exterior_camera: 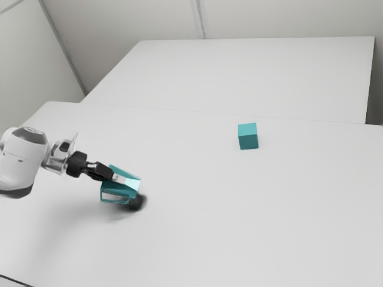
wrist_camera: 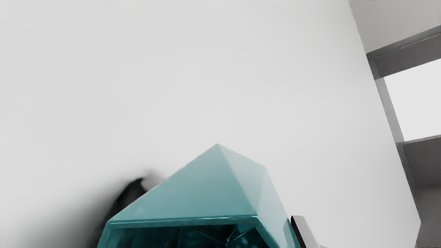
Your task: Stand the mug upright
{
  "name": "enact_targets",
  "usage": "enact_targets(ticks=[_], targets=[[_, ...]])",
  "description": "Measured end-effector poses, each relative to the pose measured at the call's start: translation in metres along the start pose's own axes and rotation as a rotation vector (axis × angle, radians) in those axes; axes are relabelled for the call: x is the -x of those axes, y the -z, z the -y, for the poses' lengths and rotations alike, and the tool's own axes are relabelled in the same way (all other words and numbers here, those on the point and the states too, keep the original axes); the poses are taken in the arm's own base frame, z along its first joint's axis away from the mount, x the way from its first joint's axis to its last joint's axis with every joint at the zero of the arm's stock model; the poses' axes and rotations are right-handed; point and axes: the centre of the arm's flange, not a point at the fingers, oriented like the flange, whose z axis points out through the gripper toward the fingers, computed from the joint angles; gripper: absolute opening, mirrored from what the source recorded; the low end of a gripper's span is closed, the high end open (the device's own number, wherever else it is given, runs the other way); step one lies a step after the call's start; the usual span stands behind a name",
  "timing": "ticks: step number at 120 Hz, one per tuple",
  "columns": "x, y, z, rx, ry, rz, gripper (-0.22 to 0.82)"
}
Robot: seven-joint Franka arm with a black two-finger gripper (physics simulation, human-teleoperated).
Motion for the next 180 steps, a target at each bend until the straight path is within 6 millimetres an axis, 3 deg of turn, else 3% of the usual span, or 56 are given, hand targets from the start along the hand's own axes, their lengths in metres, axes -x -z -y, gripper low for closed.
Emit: enact_targets(ticks=[13, 30, 44, 50, 56, 61, 69, 74, 80, 105, 129, 150, 180], targets=[[-0.033, 0.015, -0.017, -0.045, -0.080, 0.018, -0.17], [-0.096, 0.040, -0.052, -0.210, -0.254, 0.154, -0.17], [-0.131, 0.037, -0.068, -0.373, -0.351, 0.318, -0.17], [-0.138, 0.025, -0.069, -0.429, -0.377, 0.385, -0.18], [-0.146, 0.000, -0.073, -0.470, -0.413, 0.452, -0.18], [-0.157, -0.035, -0.086, -0.489, -0.464, 0.509, -0.18], [-0.170, -0.098, -0.122, -0.514, -0.575, 0.605, -0.18], [-0.171, -0.120, -0.135, -0.538, -0.612, 0.642, -0.18], [-0.172, -0.128, -0.136, -0.576, -0.619, 0.669, -0.18], [-0.165, -0.135, -0.122, -0.697, -0.569, 0.720, -0.18], [-0.140, -0.143, -0.102, -0.734, -0.488, 0.715, -0.18], [-0.118, -0.143, -0.098, -0.750, -0.443, 0.673, -0.18], [-0.102, -0.150, -0.087, -0.779, -0.408, 0.617, -0.17]])
